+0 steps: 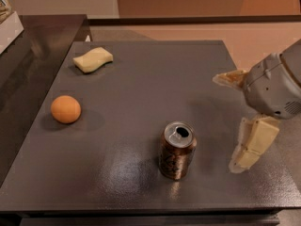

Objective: Knock orange can over

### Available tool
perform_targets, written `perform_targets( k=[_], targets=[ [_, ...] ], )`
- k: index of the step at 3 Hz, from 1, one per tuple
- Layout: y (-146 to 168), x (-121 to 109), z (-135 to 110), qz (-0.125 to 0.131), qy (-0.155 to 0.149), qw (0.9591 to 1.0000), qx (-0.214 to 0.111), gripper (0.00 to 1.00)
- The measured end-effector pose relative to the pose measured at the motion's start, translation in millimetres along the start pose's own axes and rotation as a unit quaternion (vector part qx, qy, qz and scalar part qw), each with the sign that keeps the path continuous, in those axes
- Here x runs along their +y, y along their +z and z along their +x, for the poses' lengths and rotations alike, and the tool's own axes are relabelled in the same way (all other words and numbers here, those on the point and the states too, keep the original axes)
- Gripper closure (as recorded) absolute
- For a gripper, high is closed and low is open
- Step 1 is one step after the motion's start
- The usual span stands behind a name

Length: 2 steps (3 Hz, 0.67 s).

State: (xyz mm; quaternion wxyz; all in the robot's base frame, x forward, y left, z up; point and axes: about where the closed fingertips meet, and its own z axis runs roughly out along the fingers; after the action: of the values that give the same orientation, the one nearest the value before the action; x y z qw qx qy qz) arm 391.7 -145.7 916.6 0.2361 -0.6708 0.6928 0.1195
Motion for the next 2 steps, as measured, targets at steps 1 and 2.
perform_targets(
  k=[1,2],
  targets=[
    [29.2,13.8,-19.8,-0.028,-0.018,0.9985,-0.044,0.00],
    [45.3,20.5,-43.8,-0.054,-0.034,0.9950,-0.078,0.00]
  ],
)
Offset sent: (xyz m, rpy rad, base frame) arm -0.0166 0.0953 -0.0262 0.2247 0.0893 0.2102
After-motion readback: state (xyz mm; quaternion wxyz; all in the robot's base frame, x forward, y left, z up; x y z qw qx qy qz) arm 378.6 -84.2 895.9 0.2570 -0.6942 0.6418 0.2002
